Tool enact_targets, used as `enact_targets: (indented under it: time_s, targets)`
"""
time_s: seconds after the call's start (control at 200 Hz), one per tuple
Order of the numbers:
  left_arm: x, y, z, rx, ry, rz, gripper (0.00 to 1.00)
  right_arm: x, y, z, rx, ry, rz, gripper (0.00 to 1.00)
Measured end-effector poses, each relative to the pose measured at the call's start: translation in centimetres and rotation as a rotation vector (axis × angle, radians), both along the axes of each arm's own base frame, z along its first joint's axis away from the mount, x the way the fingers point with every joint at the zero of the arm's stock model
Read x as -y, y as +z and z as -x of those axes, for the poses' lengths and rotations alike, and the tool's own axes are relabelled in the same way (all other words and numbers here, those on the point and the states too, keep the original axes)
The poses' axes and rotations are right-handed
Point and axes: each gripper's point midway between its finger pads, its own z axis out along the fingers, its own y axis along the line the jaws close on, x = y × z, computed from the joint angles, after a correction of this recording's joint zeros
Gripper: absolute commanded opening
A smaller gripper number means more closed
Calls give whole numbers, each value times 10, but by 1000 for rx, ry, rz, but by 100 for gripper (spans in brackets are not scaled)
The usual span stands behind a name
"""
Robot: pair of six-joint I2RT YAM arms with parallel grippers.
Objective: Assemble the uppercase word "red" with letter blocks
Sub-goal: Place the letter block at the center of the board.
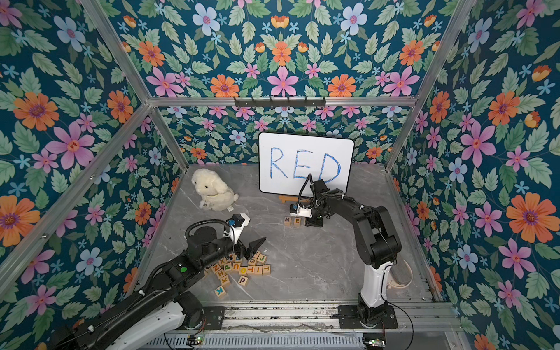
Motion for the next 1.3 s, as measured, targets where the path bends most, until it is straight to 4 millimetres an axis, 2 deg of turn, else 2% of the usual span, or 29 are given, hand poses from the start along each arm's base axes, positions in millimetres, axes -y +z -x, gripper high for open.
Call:
enact_targets:
  time_s: [0.08, 0.23, 0.335, 0.44, 0.51, 0.685, 0.78, 0.895, 1.135, 1.3]
  targets:
    - [0, -2, 0, -4, 0, -4, 98, 2, -3, 0, -6, -5, 2, 8]
    - [0, -4, -1, -8, 2, -8, 98, 2, -9, 3, -21, -2, 7, 12]
    - [0, -3, -1, -6, 3, -6, 98, 2, -11, 3, -26, -2, 9, 21]
    - [-1, 0, 0, 2, 7, -1, 98, 2, -14, 1, -31, -3, 7, 23]
    - [-2, 0, 0, 2, 7, -2, 98, 1, -14, 0, -32, -2, 4, 29]
    - [-4, 5, 1, 22, 11, 0, 98, -2, -15, -3, -33, 1, -5, 34]
    - [-5, 5, 0, 30, 16, -5, 98, -2, -15, -5, -32, 0, -3, 47]
    - [-5, 3, 0, 22, 17, -12, 99, -1, -17, -5, -33, -3, 8, 53]
    - [-4, 1, 0, 10, 13, -31, 99, 1, -6, -6, -4, -7, 9, 59]
    - [-5, 3, -3, 11, 23, -36, 99, -1, 24, -5, 47, -16, -25, 62]
